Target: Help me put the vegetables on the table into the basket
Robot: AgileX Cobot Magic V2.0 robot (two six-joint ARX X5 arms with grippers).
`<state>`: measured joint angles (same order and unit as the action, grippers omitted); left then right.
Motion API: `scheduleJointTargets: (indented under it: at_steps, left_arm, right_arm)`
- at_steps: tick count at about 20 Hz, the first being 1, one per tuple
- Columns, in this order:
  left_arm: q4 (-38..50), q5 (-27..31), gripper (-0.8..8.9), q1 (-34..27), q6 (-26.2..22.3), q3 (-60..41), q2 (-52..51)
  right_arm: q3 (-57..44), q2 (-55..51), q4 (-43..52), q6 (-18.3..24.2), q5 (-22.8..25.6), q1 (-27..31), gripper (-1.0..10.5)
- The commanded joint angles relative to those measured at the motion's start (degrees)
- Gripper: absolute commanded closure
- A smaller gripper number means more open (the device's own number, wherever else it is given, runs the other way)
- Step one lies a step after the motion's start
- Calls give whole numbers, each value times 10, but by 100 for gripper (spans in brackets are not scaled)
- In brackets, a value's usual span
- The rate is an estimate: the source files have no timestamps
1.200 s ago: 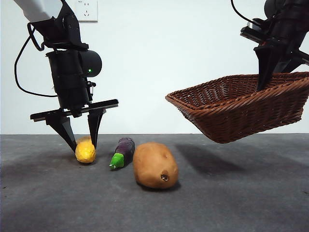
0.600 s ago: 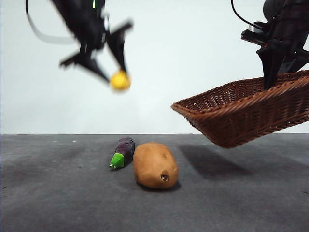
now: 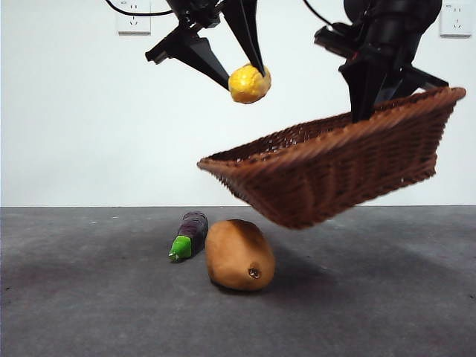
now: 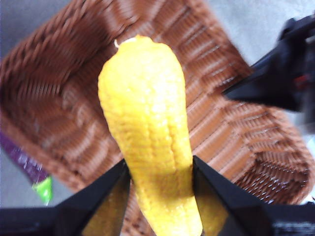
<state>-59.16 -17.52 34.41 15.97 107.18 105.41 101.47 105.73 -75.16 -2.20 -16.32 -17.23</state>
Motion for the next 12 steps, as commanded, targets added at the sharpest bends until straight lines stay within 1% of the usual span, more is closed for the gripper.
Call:
scheduleJointTargets:
  at_steps: [1, 2, 3, 4, 6, 7, 9, 10, 12]
  left_arm:
    - [-29, 0, 811, -10, 5, -2, 6]
    - [-28, -1, 803, -11, 5, -2, 6]
    - [-19, -5, 763, -11, 6, -2, 6]
    - [-11, -7, 701, -11, 12, -2, 6]
    - [-10, -9, 546, -11, 21, -2, 6]
    - [-11, -5, 452, -11, 24, -2, 6]
    - [-5, -6, 308, -11, 33, -2, 6]
    - [-4, -7, 273, -11, 33, -2, 6]
    - [-4, -10, 273, -11, 35, -2, 5]
  right_arm:
    - [2, -37, 2, -13, -27, -1, 955]
    - [2, -48, 2, -12, -37, -1, 955]
    - [2, -60, 1, -12, -46, -1, 955]
    - [2, -69, 0, -12, -54, -1, 955]
    - [2, -84, -5, -12, -65, -1, 955]
    - [2, -90, -11, -12, -67, -1, 955]
    - [2, -96, -25, -12, -66, -1, 955]
    - [2, -96, -30, -12, -66, -1, 955]
    - [2, -96, -31, -12, -57, -1, 955]
